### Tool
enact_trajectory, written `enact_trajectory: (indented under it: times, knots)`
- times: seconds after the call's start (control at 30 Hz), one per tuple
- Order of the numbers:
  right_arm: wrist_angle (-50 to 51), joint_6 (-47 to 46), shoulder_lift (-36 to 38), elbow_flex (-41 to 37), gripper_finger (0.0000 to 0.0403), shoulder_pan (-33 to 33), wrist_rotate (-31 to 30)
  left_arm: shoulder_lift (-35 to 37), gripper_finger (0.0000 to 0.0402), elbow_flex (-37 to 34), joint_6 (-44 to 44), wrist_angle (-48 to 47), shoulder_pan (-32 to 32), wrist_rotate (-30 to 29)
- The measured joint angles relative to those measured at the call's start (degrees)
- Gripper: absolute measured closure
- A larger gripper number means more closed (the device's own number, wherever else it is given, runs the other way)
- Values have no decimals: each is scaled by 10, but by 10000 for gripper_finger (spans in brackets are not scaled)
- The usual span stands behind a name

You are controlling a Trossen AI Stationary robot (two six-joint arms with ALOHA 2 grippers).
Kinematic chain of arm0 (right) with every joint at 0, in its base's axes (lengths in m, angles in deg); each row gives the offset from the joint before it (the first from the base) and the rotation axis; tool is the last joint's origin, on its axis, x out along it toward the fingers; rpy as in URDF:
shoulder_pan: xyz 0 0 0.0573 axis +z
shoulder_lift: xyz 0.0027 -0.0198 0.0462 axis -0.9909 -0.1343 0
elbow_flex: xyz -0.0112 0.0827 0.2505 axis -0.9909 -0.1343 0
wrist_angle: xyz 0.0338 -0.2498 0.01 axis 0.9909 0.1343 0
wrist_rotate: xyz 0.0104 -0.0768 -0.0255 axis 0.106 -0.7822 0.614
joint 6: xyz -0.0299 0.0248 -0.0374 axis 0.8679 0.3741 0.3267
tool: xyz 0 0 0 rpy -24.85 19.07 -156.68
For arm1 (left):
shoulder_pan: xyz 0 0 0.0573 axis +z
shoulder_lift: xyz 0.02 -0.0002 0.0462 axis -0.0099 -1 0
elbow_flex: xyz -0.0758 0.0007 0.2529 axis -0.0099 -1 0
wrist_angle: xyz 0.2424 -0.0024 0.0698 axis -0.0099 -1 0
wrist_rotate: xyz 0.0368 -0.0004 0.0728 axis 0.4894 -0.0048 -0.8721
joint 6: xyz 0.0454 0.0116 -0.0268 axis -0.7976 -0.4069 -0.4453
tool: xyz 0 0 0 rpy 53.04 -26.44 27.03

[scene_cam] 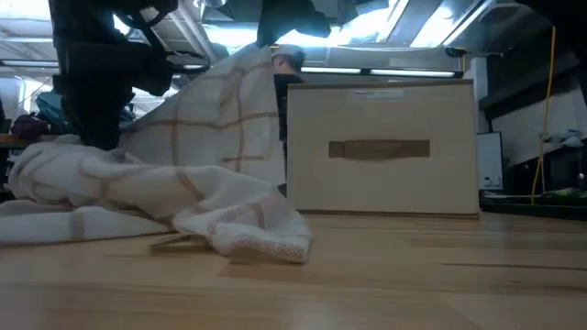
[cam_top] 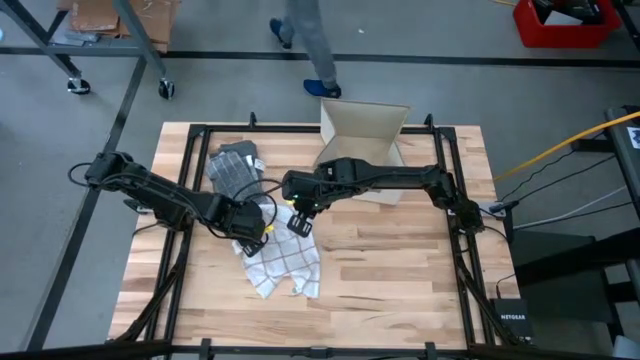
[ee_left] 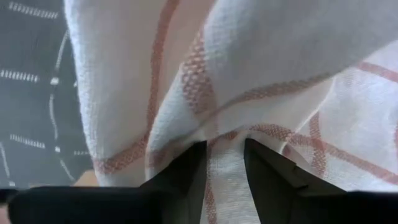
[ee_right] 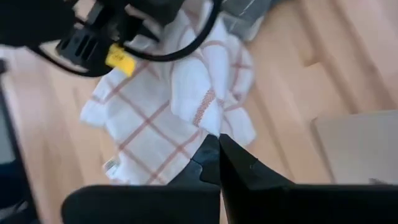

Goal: Fold towel
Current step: Fold the white towel

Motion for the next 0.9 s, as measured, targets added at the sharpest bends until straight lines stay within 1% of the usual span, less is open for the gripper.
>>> enact_trajectory:
  times: [0.17, 0.23, 0.3, 0.4, 0.5, 0.57, 0.67, 0.8, 0.9]
  knots:
    - [2, -9, 0, 0, 403, 0, 35, 12, 322, 13, -37, 10, 2, -2]
    - [0, -37, 0, 0, 403, 0, 37, 32, 332, 29, -58, 19, -3, -12]
    - [-12, -73, 0, 0, 403, -1, 42, 56, 341, 46, -73, 48, -11, -37]
    - [-38, -114, 0, 0, 403, -1, 54, 88, 352, 60, -75, 117, -20, -76]
    - [-73, -129, 0, 0, 403, -1, 74, 106, 359, 60, -78, 188, -25, -89]
    - [-96, -129, 0, 0, 403, -1, 86, 106, 360, 60, -72, 221, -26, -89]
    - [-115, -122, 0, 0, 403, -1, 88, 101, 360, 59, -43, 264, -27, -84]
    - [-115, -110, 0, 0, 403, -1, 88, 99, 351, 59, -2, 274, -31, -64]
    - [-115, -107, 0, 0, 403, -1, 88, 99, 345, 59, 33, 268, -41, -62]
